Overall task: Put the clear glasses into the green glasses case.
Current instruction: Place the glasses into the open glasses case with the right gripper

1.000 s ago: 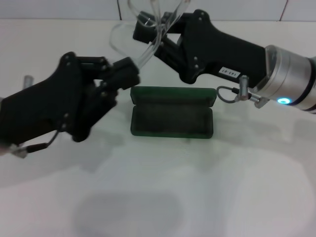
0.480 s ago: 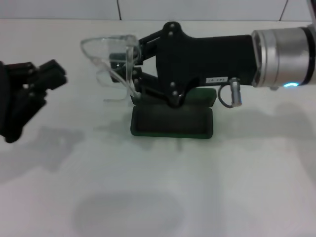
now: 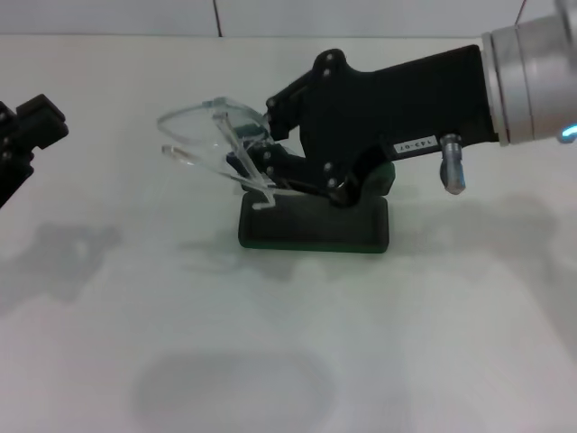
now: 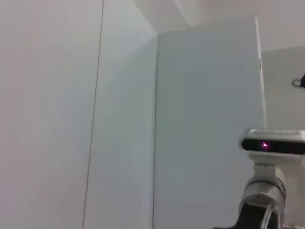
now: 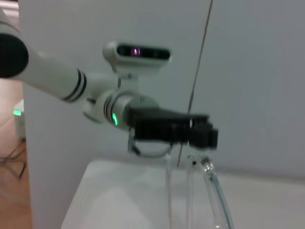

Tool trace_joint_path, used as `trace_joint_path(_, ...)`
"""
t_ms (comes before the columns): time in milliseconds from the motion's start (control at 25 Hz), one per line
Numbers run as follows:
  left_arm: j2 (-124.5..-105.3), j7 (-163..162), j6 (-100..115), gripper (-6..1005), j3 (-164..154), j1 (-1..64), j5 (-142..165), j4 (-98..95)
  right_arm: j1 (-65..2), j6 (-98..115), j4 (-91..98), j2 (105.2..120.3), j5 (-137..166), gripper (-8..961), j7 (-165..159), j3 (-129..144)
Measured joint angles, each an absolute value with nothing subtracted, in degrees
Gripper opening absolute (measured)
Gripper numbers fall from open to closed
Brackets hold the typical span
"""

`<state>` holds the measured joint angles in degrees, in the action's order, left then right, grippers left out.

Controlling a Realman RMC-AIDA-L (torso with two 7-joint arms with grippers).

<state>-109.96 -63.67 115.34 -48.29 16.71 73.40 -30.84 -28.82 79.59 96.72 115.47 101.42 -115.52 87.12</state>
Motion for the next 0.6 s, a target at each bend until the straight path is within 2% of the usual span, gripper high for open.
trace_joint_path(40,-109.9,-63.9,115.1,70,-48.3,16.7,73.5,-31.4,-28.8,79.6,96.7,115.47,101.4,115,-115.5,87.1)
trace_joint_path(280,-109.48,-65.4,114.1,70,-47.5,16.8,74.1,-33.1,-39.8,89.3,97.0,115.69,118.3,115,-135.0,87.2)
trace_joint_path(600,-109.72,-65.2,113.3,70,-46.6,17.2,74.8,-33.1,-52.8,93.2,86.5,116.05,131.8,114,-144.9,96.3)
